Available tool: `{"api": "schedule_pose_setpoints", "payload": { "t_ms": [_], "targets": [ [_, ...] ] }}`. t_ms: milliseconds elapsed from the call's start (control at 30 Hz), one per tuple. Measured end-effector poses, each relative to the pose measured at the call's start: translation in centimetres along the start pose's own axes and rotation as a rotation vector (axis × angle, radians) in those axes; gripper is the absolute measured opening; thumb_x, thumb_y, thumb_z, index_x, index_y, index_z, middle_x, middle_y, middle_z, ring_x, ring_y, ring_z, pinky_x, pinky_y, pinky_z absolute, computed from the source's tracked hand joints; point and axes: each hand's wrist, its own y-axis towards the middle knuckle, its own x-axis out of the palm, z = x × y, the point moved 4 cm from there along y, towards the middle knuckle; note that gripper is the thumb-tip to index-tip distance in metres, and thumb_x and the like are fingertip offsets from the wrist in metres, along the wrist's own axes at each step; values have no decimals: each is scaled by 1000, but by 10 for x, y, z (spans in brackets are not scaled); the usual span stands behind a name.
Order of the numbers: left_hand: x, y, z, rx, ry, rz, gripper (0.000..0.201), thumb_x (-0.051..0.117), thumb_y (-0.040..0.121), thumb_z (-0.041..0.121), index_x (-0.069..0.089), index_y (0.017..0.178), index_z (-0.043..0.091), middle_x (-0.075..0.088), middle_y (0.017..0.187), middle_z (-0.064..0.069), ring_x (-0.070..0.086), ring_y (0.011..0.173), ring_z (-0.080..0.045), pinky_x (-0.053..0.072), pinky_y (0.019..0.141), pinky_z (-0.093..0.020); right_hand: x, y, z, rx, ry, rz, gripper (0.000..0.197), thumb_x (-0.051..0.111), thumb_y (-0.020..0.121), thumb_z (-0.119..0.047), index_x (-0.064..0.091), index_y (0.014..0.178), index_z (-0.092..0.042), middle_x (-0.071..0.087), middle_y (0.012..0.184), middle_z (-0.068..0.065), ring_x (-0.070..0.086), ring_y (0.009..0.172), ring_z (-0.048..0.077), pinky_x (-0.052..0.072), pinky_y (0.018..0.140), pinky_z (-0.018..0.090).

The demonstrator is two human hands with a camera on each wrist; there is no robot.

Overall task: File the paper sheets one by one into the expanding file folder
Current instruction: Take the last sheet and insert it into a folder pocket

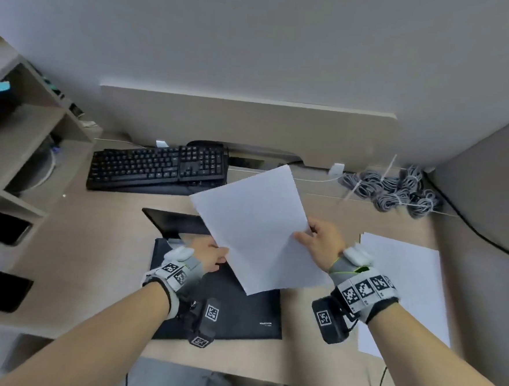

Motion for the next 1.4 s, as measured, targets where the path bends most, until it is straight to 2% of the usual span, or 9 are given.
{"api": "schedule_pose_setpoints", "payload": {
  "t_ms": [167, 233, 367, 467, 600, 833, 1200, 1333, 1400],
  "targets": [
    [-63, 34, -25, 87, 447, 23, 12, 63, 79, 33, 64, 67, 32, 54, 60, 5, 52, 60, -18, 47, 63, -34, 43, 22, -31, -163, -280, 31, 25, 57, 88, -7, 61, 113, -5, 64, 102, 11, 57, 91, 28, 46, 82, 37],
    [-83, 38, -22, 109, 647, 16, 4, 61, 84, 32, 63, 81, 31, 59, 76, 4, 58, 72, -22, 45, 66, -27, 62, 32, -42, -176, -352, 45, 28, 54, 88, -4, 58, 116, -3, 64, 104, 15, 59, 90, 34, 49, 80, 41],
    [-97, 57, -28, 177, 933, -38, 35, 60, 89, 32, 57, 122, 21, 59, 118, -2, 58, 103, -23, 45, 86, -27, 85, 44, -62, -186, -416, 58, 3, 51, 85, 3, 54, 86, 4, 53, 79, 12, 51, 71, 31, 37, 62, 36],
    [-101, 69, -35, 212, 1012, -94, 40, 60, 89, 32, 55, 125, 18, 56, 126, -4, 55, 112, -23, 45, 94, -31, 99, 54, -67, -123, -456, 44, 3, 49, 86, 1, 50, 84, -1, 47, 69, 10, 46, 65, 30, 32, 58, 35],
    [-95, 77, -39, 292, 1155, -156, 42, 60, 88, 35, 49, 126, 21, 48, 134, 0, 47, 120, -21, 45, 97, -38, 109, 66, -64, -23, -487, 9, 2, 48, 88, -8, 47, 89, -10, 54, 63, 14, 55, 62, 36, 47, 57, 40],
    [-88, 79, -43, 377, 1333, -108, 56, 58, 88, 43, 42, 135, 18, 34, 141, -7, 36, 126, -25, 46, 93, -36, 119, 82, -65, 35, -558, -67, 22, 43, 91, -5, 35, 72, -12, 49, 74, 9, 45, 69, 28, 30, 58, 30],
    [-85, 42, -6, 515, 1533, -8, 28, 53, 86, 47, 54, 103, 25, 58, 109, 4, 48, 105, -20, 28, 89, -39, 80, 68, -94, 34, -501, 47, 19, 43, 90, -6, 41, 73, -11, 50, 69, 13, 45, 66, 32, 31, 54, 31],
    [-79, 21, 15, 657, 1609, 110, 30, 56, 85, 49, 58, 105, 27, 41, 126, -4, 33, 120, -26, 24, 101, -44, 42, 61, -121, -30, -500, 105, 14, 43, 91, -8, 57, 92, -8, 57, 77, 15, 51, 73, 34, 37, 60, 33],
    [-78, 11, 31, 707, 1655, 164, 32, 57, 85, 50, 59, 107, 27, 35, 133, -9, 26, 129, -31, 17, 111, -49, 21, 57, -132, -75, -482, 144, 10, 45, 89, -7, 51, 81, -8, 55, 73, 16, 48, 70, 34, 38, 61, 36]
  ]
}}
